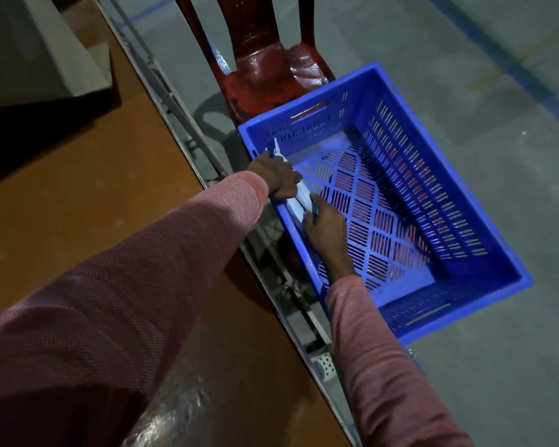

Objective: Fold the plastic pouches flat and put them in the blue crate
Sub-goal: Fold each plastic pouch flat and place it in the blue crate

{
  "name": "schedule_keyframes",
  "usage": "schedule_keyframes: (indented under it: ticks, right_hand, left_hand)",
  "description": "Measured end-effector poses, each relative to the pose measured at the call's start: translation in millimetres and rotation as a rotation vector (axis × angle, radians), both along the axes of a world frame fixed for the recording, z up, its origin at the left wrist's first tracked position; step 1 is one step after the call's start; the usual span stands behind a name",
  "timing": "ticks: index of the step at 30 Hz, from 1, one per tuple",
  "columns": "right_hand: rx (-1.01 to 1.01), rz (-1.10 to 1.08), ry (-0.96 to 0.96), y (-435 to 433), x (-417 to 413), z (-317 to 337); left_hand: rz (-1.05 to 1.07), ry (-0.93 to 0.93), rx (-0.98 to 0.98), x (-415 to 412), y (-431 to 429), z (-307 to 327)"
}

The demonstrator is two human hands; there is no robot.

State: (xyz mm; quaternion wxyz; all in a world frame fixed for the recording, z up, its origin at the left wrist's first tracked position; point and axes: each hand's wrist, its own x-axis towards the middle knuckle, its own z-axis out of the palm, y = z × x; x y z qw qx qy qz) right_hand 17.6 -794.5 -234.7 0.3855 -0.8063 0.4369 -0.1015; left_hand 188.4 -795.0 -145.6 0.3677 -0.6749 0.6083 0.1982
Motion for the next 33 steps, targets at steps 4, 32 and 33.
schedule_keyframes:
  ticks: [4, 32, 33]
  right_hand:
    - [0.001, -0.013, 0.008, -0.5, 2.2, -0.7]
    - [-0.347, 0.099, -0.145, 67.2, -64.9, 176.7]
    - [-0.354, 0.122, -0.162, 86.4, -66.6, 191.8]
  left_hand:
    - [-0.032, -0.029, -0.009, -1.9, -0.2, -3.1]
    - [0.503, 0.284, -1.075, -98.5, 222.1, 170.7]
    - [0.534, 0.289, -1.127, -105.9, 242.7, 179.4]
